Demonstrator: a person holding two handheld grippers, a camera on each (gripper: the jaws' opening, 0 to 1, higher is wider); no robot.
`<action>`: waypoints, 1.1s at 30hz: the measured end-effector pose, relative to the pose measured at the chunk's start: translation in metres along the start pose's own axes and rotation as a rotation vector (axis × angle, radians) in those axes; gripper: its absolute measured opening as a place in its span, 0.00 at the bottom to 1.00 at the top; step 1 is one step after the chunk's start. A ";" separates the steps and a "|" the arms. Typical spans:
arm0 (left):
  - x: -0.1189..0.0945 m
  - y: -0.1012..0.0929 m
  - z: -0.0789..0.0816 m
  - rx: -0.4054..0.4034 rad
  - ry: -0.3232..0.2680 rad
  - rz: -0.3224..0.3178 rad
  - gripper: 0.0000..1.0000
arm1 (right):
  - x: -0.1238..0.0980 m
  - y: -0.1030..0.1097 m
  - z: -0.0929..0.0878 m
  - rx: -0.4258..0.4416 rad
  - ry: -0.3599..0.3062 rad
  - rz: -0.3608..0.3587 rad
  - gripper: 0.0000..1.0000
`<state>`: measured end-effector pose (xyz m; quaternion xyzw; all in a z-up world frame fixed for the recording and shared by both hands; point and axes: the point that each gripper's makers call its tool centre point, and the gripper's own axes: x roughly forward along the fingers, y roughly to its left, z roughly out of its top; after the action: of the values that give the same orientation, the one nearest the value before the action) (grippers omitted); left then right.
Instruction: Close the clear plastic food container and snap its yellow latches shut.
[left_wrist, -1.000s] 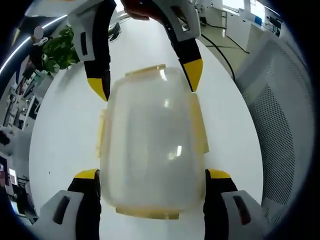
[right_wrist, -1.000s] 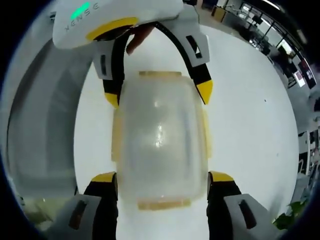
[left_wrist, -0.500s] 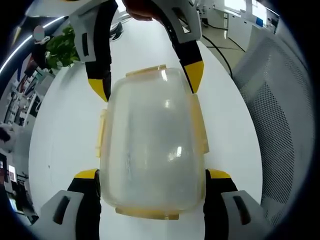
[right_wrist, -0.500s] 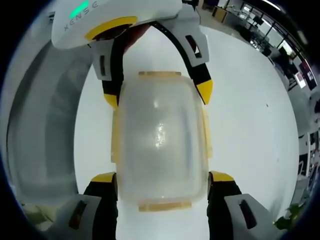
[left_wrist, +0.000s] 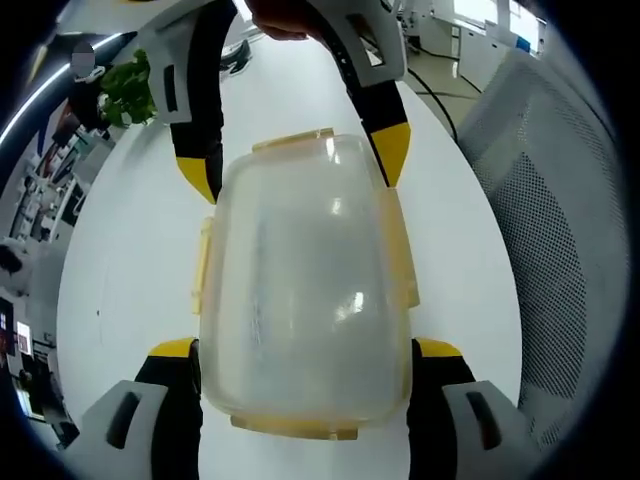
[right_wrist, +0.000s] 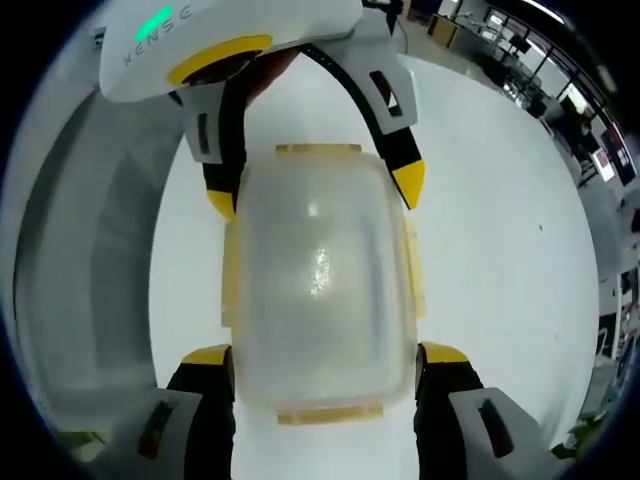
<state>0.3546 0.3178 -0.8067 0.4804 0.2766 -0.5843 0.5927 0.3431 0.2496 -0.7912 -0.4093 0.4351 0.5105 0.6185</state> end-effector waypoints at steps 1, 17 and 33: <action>-0.001 0.000 -0.002 -0.001 0.001 0.000 0.86 | 0.001 0.000 0.002 0.000 -0.002 0.000 0.73; -0.013 -0.003 -0.029 -0.026 0.020 0.007 0.86 | 0.009 0.002 0.030 -0.018 -0.019 0.006 0.73; -0.020 -0.005 -0.046 -0.042 0.032 0.013 0.86 | 0.015 0.002 0.049 -0.027 -0.036 0.005 0.74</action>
<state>0.3568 0.3686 -0.8078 0.4789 0.2951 -0.5668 0.6019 0.3483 0.3004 -0.7918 -0.4070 0.4181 0.5252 0.6194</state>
